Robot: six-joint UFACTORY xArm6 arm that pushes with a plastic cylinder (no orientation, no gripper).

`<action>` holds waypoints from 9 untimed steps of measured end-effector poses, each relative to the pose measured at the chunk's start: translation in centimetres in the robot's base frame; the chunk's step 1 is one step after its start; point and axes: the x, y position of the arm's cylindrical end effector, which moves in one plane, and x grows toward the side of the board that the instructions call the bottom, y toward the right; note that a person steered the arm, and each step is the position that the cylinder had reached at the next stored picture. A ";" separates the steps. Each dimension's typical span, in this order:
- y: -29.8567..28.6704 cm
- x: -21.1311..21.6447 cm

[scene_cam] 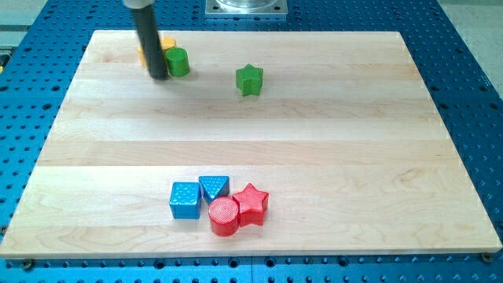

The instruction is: Move the green blocks towards the top center of the board

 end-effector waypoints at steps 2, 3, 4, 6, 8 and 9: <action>3.1 -1.6; 2.8 -4.4; 8.0 -5.1; 7.1 5.5; 15.4 4.3; 15.6 1.8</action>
